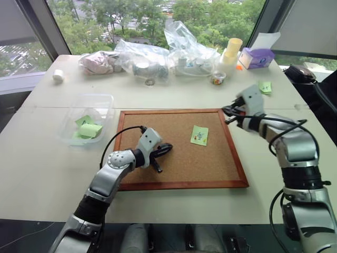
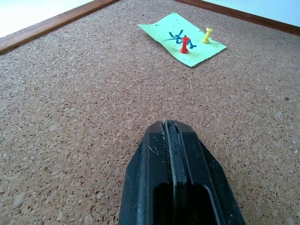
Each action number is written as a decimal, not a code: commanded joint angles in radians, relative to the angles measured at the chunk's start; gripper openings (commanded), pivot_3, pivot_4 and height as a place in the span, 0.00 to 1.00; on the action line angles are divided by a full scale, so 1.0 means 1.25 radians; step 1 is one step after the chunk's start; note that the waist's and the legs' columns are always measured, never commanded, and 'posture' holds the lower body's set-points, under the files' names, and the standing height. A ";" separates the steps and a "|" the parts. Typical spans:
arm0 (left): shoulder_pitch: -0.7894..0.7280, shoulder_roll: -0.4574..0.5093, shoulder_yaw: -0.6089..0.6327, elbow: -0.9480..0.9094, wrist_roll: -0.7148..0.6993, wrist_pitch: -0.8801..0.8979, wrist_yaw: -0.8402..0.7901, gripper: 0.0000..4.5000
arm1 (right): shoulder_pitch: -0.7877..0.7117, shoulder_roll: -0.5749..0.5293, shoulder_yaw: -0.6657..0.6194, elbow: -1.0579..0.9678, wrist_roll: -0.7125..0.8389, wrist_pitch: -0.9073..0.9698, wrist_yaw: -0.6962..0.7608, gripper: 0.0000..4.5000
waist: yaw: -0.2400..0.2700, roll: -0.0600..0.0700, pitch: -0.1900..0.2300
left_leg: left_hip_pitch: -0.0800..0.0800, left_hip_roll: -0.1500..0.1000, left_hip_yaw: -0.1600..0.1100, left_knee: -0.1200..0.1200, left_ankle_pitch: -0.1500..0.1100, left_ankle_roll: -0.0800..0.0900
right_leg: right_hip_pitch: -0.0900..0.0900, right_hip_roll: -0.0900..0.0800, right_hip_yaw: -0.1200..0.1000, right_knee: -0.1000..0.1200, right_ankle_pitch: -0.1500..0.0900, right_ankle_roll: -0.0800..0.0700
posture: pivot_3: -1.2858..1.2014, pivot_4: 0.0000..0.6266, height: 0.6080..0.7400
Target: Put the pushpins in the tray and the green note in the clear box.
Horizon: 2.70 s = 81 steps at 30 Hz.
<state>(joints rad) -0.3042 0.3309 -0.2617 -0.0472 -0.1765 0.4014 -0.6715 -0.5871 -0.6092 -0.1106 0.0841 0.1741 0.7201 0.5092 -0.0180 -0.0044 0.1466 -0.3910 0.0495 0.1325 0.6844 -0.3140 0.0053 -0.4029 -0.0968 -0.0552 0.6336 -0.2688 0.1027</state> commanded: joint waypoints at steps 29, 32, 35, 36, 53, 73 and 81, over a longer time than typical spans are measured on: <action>0.054 0.023 -0.025 0.028 0.026 0.052 -0.002 0.00 | -0.052 0.068 -0.187 0.215 0.041 -0.067 -0.241 0.98 | -0.003 0.004 -0.002 | 0.000 0.000 0.001 -0.001 0.000 0.000 | 0.000 0.000 0.001 0.000 0.000 0.000 | 0.52 0.24 1.00; 0.055 0.024 -0.024 0.026 0.025 0.054 -0.002 0.00 | -0.048 0.066 -0.188 0.194 0.057 -0.048 -0.227 0.98 | -0.003 0.004 -0.002 | 0.000 0.000 0.001 -0.001 0.000 0.000 | 0.000 0.000 0.001 0.000 0.000 0.000 | 0.52 0.24 1.00; 0.056 0.025 -0.021 0.024 0.024 0.055 0.000 0.00 | -0.011 0.061 -0.163 0.100 0.109 0.023 -0.145 0.98 | -0.002 0.004 -0.002 | 0.000 0.000 0.001 -0.001 0.000 0.000 | 0.000 0.000 0.001 0.000 0.000 0.000 | 0.52 0.24 1.00; 0.055 0.021 -0.016 0.022 0.019 0.055 0.003 0.00 | 0.019 0.054 -0.138 0.038 0.136 0.056 -0.099 0.98 | -0.002 0.004 -0.002 | 0.000 0.001 0.001 -0.001 0.000 0.000 | 0.000 0.000 0.001 0.000 0.000 0.000 | 0.52 0.24 1.00; 0.000 -0.069 0.007 0.060 -0.020 0.083 0.019 0.00 | 0.204 0.018 0.047 -0.298 0.189 0.135 0.043 0.98 | 0.010 0.004 -0.002 | 0.000 -0.001 -0.002 0.000 -0.003 0.005 | 0.002 -0.001 0.000 -0.001 0.000 0.000 | 0.52 0.24 1.00; 0.008 -0.071 0.008 0.061 -0.012 0.084 0.014 0.00 | 0.247 0.003 0.118 -0.276 0.083 -0.009 0.065 0.50 | 0.021 0.004 -0.002 | 0.000 -0.001 -0.003 0.000 -0.003 0.006 | 0.002 -0.001 0.000 -0.002 0.000 0.000 | 0.52 0.24 1.00; 0.010 -0.069 0.007 0.060 -0.010 0.084 0.014 0.00 | 0.251 0.010 0.125 -0.253 0.073 -0.020 0.074 0.50 | 0.021 0.004 -0.002 | 0.000 -0.001 -0.003 0.000 -0.003 0.006 | 0.002 -0.001 0.000 -0.002 0.000 0.000 | 0.52 0.24 1.00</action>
<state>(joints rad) -0.3245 0.2364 -0.2219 -0.0184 -0.2073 0.4747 -0.6534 -0.2757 -0.5972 0.0521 -0.2190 0.2661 0.7118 0.5973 0.0087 0.0001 0.1437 -0.3908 0.0481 0.1293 0.6846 -0.3181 0.0125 -0.3999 -0.0981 -0.0555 0.6310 -0.2689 0.1024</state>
